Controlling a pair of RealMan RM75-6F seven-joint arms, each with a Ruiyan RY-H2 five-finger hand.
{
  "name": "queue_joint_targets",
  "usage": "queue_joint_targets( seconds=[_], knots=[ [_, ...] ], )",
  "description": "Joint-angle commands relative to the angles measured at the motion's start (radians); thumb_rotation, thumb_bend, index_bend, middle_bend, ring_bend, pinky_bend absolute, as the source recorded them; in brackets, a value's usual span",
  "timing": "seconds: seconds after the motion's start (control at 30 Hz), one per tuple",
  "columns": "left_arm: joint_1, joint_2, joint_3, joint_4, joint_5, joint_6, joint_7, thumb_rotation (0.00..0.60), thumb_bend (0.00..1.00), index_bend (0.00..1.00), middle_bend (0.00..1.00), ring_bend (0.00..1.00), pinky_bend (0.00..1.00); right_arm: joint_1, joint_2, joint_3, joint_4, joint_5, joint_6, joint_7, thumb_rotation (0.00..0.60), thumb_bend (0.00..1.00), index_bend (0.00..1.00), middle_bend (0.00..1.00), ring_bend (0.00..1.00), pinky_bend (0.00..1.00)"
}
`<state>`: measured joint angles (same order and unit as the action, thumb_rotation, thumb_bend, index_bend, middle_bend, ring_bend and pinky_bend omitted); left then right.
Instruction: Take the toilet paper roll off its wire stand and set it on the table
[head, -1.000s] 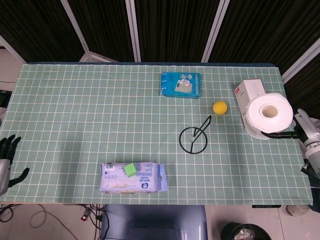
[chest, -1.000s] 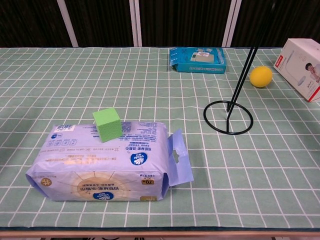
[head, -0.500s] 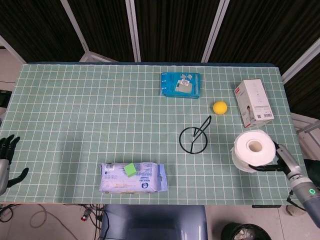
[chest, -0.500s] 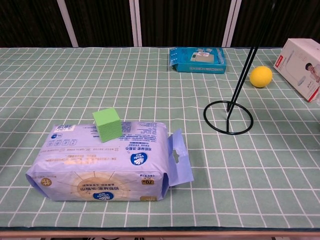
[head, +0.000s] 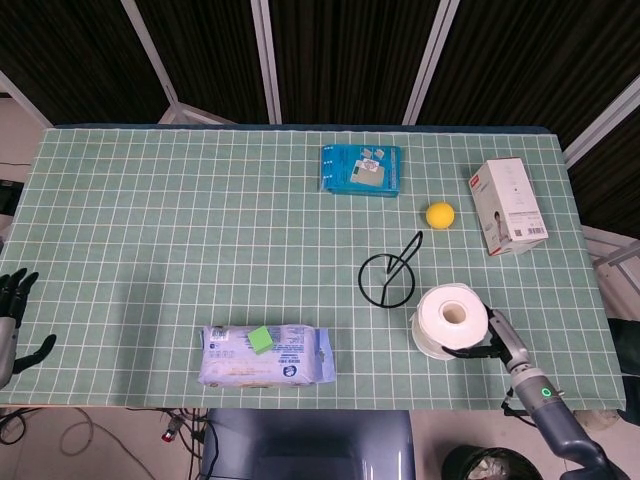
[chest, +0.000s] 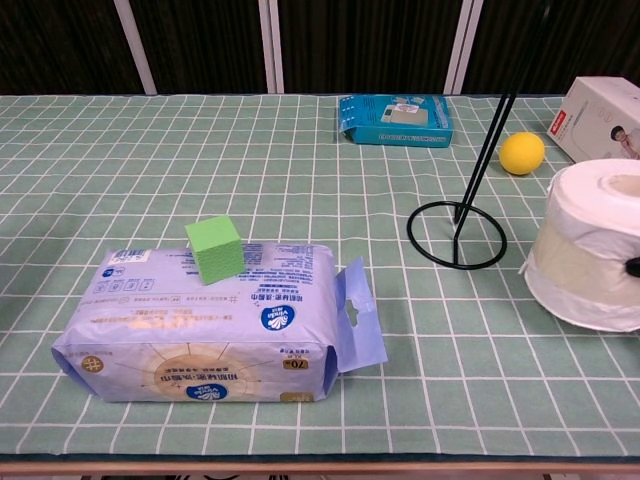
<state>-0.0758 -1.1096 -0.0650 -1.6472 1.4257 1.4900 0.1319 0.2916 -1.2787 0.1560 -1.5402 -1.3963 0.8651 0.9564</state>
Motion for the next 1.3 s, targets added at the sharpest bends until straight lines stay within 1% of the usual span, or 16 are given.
queue_joint_targets(
  seconds=[0.03, 0.13, 0.17, 0.23, 0.27, 0.33, 0.37, 0.57, 0.7, 0.9, 0.93, 1.03, 1.13, 1.2, 1.23, 1.3],
  knots=[
    [-0.001, 0.000, 0.000, 0.001, 0.000, -0.001, -0.002, 0.600, 0.24, 0.05, 0.00, 0.00, 0.00, 0.006, -0.060, -0.008, 0.055, 0.020, 0.025, -0.032, 0.600, 0.00, 0.37, 0.31, 0.25, 0.00],
    [-0.002, 0.000, 0.001, 0.001, 0.000, -0.005, -0.001, 0.600, 0.24, 0.05, 0.00, 0.00, 0.00, 0.007, -0.081, -0.013, 0.081, 0.025, 0.034, -0.050, 0.600, 0.00, 0.33, 0.29, 0.20, 0.00],
    [-0.002, 0.000, 0.001, 0.001, 0.001, -0.005, 0.000, 0.600, 0.24, 0.05, 0.00, 0.00, 0.00, 0.007, -0.086, -0.014, 0.087, 0.027, 0.036, -0.054, 0.600, 0.00, 0.29, 0.25, 0.17, 0.00],
    [-0.002, 0.000, 0.001, 0.001, 0.001, -0.005, 0.001, 0.600, 0.24, 0.05, 0.00, 0.00, 0.00, 0.009, -0.090, -0.018, 0.096, 0.026, 0.034, -0.056, 0.600, 0.00, 0.18, 0.15, 0.08, 0.00],
    [-0.002, -0.001, 0.001, 0.001, 0.001, -0.004, 0.002, 0.600, 0.24, 0.05, 0.00, 0.00, 0.00, 0.011, -0.088, -0.022, 0.098, 0.024, 0.030, -0.055, 0.600, 0.00, 0.10, 0.08, 0.04, 0.00],
    [-0.002, -0.001, 0.002, 0.000, 0.001, -0.004, 0.004, 0.600, 0.24, 0.05, 0.00, 0.00, 0.00, 0.018, -0.080, -0.032, 0.096, 0.010, 0.017, -0.045, 0.600, 0.00, 0.01, 0.01, 0.00, 0.00],
    [-0.002, -0.002, 0.002, 0.000, 0.000, -0.005, 0.005, 0.600, 0.24, 0.05, 0.00, 0.00, 0.00, 0.024, -0.069, -0.038, 0.090, -0.005, 0.008, -0.026, 0.600, 0.00, 0.00, 0.00, 0.00, 0.00],
    [-0.003, -0.003, 0.003, 0.000, 0.000, -0.007, 0.010, 0.600, 0.24, 0.05, 0.00, 0.00, 0.00, 0.040, -0.017, -0.057, 0.076, -0.060, 0.001, 0.045, 0.600, 0.00, 0.00, 0.00, 0.00, 0.00],
    [-0.003, -0.003, 0.002, 0.000, -0.003, -0.008, 0.010, 0.600, 0.24, 0.05, 0.00, 0.00, 0.00, 0.041, 0.037, -0.065, 0.060, -0.091, 0.023, 0.078, 0.600, 0.00, 0.00, 0.00, 0.00, 0.00],
    [-0.003, -0.003, 0.000, 0.000, -0.006, -0.007, 0.010, 0.600, 0.24, 0.05, 0.00, 0.00, 0.00, 0.005, 0.193, -0.075, -0.015, -0.147, 0.129, 0.083, 0.600, 0.00, 0.00, 0.00, 0.00, 0.00],
    [-0.003, -0.004, 0.000, -0.001, -0.007, -0.008, 0.011, 0.600, 0.24, 0.05, 0.00, 0.00, 0.00, -0.008, 0.236, -0.077, -0.042, -0.157, 0.160, 0.080, 0.600, 0.00, 0.00, 0.00, 0.00, 0.00],
    [-0.004, -0.004, 0.003, -0.004, -0.003, -0.009, 0.014, 0.600, 0.24, 0.05, 0.00, 0.00, 0.00, -0.053, 0.325, -0.080, -0.104, -0.174, 0.254, 0.054, 0.600, 0.00, 0.00, 0.00, 0.00, 0.00],
    [-0.004, -0.005, 0.005, -0.006, 0.001, -0.010, 0.016, 0.600, 0.24, 0.05, 0.00, 0.00, 0.00, -0.089, 0.388, -0.088, -0.139, -0.192, 0.324, -0.023, 0.600, 0.00, 0.00, 0.00, 0.00, 0.00],
    [-0.002, -0.004, 0.004, -0.006, -0.001, -0.007, 0.017, 0.600, 0.24, 0.05, 0.00, 0.00, 0.00, -0.113, 0.408, -0.091, -0.149, -0.178, 0.356, -0.166, 0.600, 0.00, 0.00, 0.00, 0.00, 0.00],
    [-0.002, -0.005, 0.004, -0.007, -0.001, -0.005, 0.018, 0.600, 0.24, 0.05, 0.00, 0.00, 0.00, -0.125, 0.406, -0.089, -0.147, -0.163, 0.374, -0.261, 0.600, 0.00, 0.00, 0.00, 0.00, 0.00],
    [0.000, -0.004, 0.005, -0.008, 0.002, -0.002, 0.018, 0.600, 0.24, 0.05, 0.00, 0.00, 0.00, -0.154, 0.378, -0.082, -0.133, -0.133, 0.431, -0.495, 0.600, 0.00, 0.00, 0.00, 0.00, 0.00]
  ],
)
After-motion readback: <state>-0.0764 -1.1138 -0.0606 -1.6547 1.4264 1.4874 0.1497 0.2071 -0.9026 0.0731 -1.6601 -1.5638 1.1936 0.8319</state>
